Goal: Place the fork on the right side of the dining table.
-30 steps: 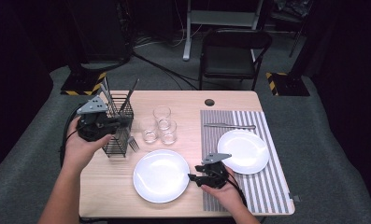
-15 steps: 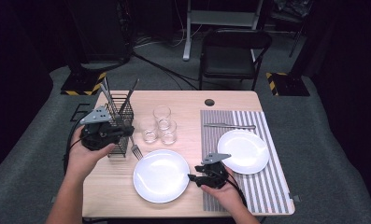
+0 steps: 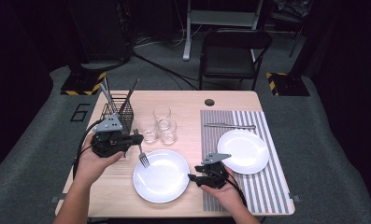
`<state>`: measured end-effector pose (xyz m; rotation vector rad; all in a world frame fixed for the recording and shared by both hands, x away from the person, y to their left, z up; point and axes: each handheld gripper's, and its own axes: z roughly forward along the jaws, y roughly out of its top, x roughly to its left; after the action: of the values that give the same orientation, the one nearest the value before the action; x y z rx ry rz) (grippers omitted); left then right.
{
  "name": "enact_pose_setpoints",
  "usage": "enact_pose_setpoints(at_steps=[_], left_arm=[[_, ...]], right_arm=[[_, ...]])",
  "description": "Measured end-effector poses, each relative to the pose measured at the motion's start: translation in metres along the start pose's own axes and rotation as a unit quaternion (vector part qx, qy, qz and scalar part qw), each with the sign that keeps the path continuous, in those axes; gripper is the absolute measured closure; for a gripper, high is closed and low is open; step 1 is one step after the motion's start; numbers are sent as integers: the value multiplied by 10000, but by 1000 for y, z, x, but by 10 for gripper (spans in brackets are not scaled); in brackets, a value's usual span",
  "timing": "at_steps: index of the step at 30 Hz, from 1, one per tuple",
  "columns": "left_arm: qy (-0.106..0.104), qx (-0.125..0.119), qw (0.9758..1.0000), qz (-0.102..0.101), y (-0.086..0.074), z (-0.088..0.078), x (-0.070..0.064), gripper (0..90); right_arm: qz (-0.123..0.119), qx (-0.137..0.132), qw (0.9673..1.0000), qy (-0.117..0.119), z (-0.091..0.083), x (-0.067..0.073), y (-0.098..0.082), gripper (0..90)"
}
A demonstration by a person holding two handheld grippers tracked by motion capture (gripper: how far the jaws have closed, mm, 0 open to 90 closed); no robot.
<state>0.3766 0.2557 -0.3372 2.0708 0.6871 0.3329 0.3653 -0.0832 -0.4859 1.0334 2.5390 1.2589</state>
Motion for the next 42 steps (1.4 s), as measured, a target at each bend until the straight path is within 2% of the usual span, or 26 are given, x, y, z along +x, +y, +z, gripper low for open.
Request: enact_pose_setpoints(at_steps=[4, 13, 16, 24, 33, 42], left_arm=[[-94, 125, 9999, 58, -3, 7, -4, 868], [-280, 218, 9994, 63, -8, 23, -11, 868], [-269, 207, 9994, 89, -9, 26, -12, 868], [-376, 224, 9990, 72, -13, 35, -15, 868], [-581, 197, 9979, 218, -13, 39, -23, 868], [-618, 188, 9975, 285, -11, 42, -29, 868]], right_arm=[[-8, 15, 10000, 11, 0, 0, 0, 519], [2, 14, 10000, 38, 0, 0, 0, 518], [85, 25, 9999, 66, -1, 0, 1, 520], [63, 9, 9999, 147, -6, 2, 5, 535], [-273, -128, 9992, 280, -21, 12, 21, 577], [-453, -149, 9982, 370, -33, 15, 36, 598]])
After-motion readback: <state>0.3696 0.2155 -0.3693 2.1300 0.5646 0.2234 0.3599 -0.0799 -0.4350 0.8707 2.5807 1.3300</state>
